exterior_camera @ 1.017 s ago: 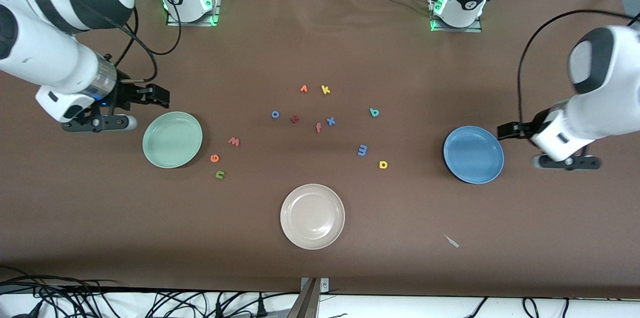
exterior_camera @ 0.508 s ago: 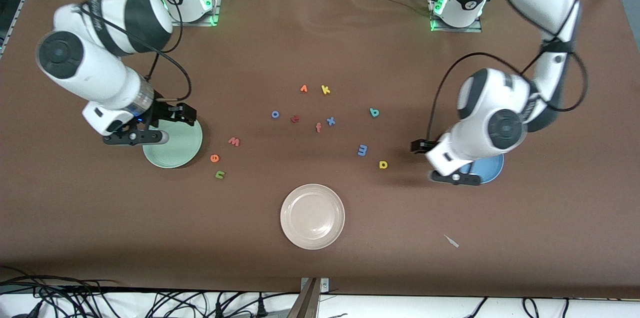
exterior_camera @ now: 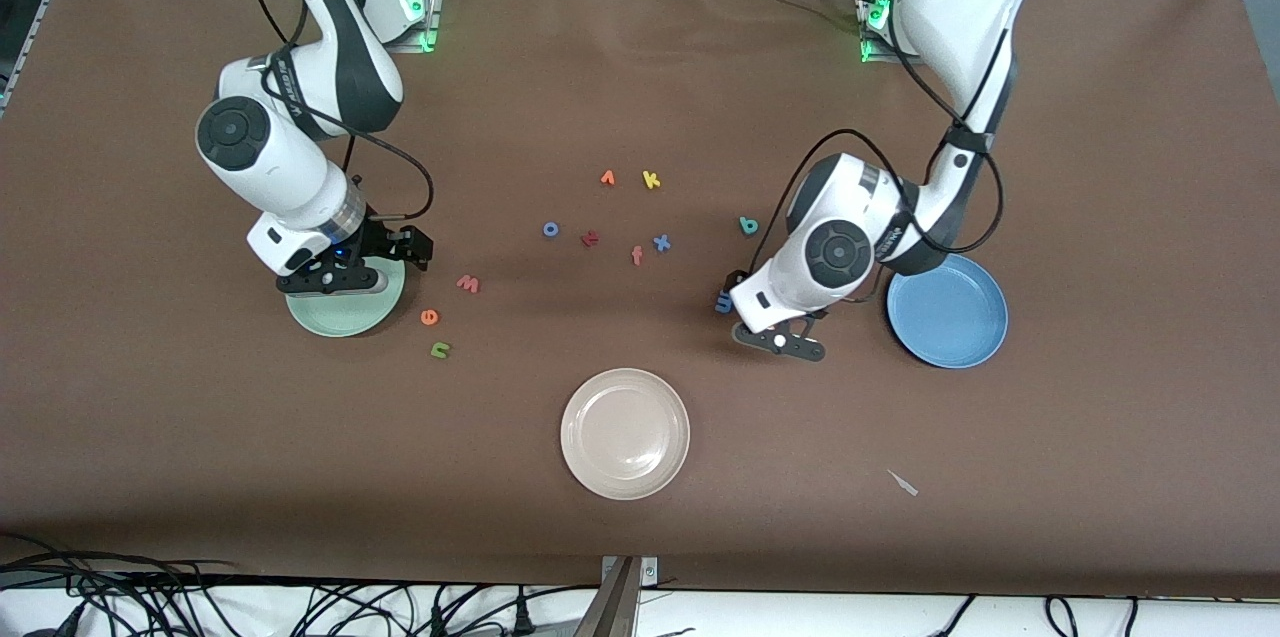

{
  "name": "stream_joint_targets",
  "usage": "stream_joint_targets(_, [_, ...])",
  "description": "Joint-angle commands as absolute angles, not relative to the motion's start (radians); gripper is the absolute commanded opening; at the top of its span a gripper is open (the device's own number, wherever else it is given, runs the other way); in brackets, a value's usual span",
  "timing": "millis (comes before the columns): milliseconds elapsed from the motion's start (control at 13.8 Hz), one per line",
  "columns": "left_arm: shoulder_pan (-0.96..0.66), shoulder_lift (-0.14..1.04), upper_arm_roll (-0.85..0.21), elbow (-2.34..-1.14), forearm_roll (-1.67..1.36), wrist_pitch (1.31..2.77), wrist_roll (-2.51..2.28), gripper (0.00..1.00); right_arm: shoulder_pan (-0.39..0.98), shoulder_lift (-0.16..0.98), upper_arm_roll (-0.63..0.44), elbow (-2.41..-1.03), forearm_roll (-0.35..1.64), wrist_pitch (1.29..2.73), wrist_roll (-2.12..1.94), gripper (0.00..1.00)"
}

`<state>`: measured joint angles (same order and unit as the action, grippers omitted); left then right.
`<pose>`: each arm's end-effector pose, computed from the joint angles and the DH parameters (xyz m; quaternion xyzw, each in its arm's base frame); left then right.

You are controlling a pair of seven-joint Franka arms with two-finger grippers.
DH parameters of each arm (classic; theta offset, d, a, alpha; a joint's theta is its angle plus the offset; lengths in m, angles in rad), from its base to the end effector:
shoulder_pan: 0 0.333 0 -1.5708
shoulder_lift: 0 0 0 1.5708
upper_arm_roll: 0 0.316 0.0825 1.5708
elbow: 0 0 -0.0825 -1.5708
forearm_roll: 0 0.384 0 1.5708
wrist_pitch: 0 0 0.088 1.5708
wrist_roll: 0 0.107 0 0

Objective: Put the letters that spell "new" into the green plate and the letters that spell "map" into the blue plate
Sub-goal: 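Move the left gripper to the blue E while the right gripper reaches the orange e, then grasp the blue E with the left gripper while the right gripper grasps the orange e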

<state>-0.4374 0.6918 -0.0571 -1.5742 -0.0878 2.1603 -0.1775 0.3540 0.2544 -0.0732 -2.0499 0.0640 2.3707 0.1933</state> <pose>0.6075 -0.3257 0.2263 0.9892 -0.1259 -0.0672 0.0333 0.5709 0.1667 0.3217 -0.9991 -0.0230 -0.0295 0.0214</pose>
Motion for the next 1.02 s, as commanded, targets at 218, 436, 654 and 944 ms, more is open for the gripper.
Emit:
stream_joint_targets(218, [-0.515, 0.747, -0.043, -1.545, -0.110, 2.273, -0.293, 1.00, 0.353, 0.383, -0.043, -2.056, 0.054, 2.564, 0.190, 0.99])
stream_joint_targets(436, [-0.518, 0.776, -0.043, -1.537, -0.104, 2.344, -0.284, 1.00, 0.353, 0.471, -0.043, -2.065, 0.026, 2.699, 0.173, 0.99])
stream_joint_targets(654, [-0.518, 0.790, -0.043, -1.537, -0.095, 2.368, -0.273, 0.99, 0.350, 0.497, -0.043, -2.065, 0.005, 2.740, 0.173, 0.99])
stream_joint_targets(944, [-0.518, 0.804, -0.043, -1.539, -0.043, 2.368, -0.262, 0.98, 0.350, 0.515, -0.043, -2.066, 0.002, 2.766, 0.172, 0.93])
